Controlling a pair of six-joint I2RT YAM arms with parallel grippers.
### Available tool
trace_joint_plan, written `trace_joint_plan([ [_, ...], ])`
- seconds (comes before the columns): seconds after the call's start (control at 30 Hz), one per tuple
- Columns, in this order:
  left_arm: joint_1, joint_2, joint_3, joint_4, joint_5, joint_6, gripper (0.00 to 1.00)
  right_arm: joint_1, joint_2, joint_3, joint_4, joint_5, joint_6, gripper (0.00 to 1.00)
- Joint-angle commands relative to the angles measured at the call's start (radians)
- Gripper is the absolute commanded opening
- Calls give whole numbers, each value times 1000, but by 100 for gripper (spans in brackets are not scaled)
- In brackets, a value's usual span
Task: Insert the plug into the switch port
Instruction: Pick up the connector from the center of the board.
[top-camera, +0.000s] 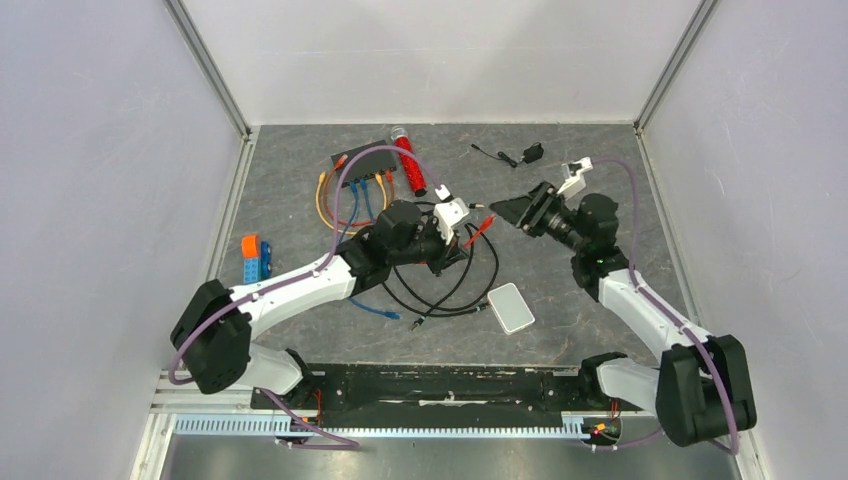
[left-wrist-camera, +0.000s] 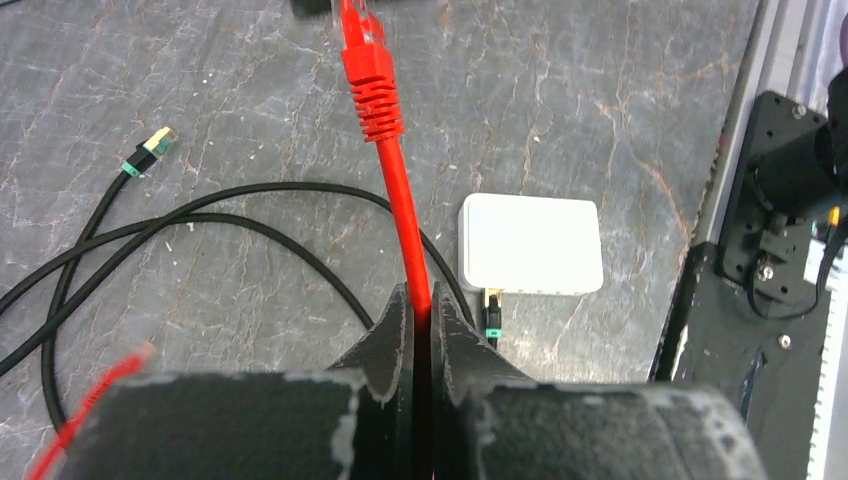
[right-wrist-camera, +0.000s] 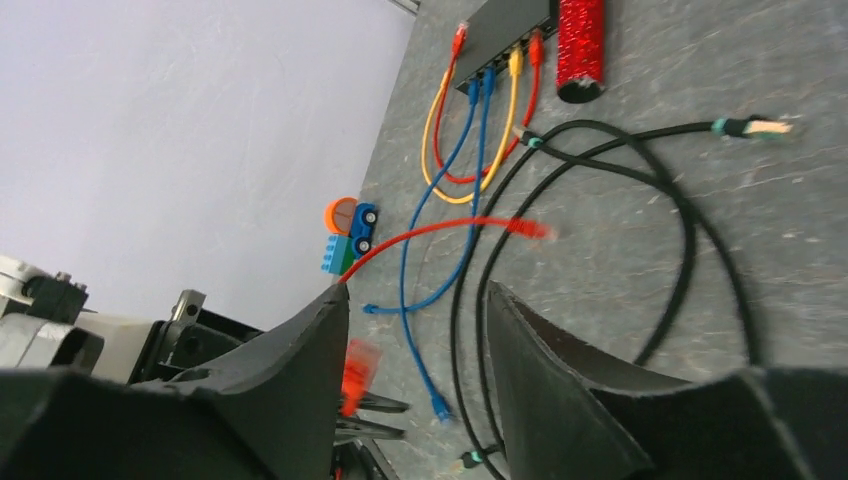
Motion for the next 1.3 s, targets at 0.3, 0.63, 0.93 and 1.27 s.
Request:
trace_joint_plan([
  [0.3, 32, -36, 0, -79, 90, 205, 2, -118, 104, 129, -6, -531, -223, 59],
  [0.63, 37, -37, -14, -79, 150, 179, 2, -118, 123, 144, -93, -599, -376, 52],
  [0.93, 8, -63, -52, -38, -197, 271, 2, -99, 104, 116, -174, -327, -167, 58],
  [1.27, -43, -64, -38, -24, -325, 378, 2, 2, 157, 208, -178, -207, -122, 59],
])
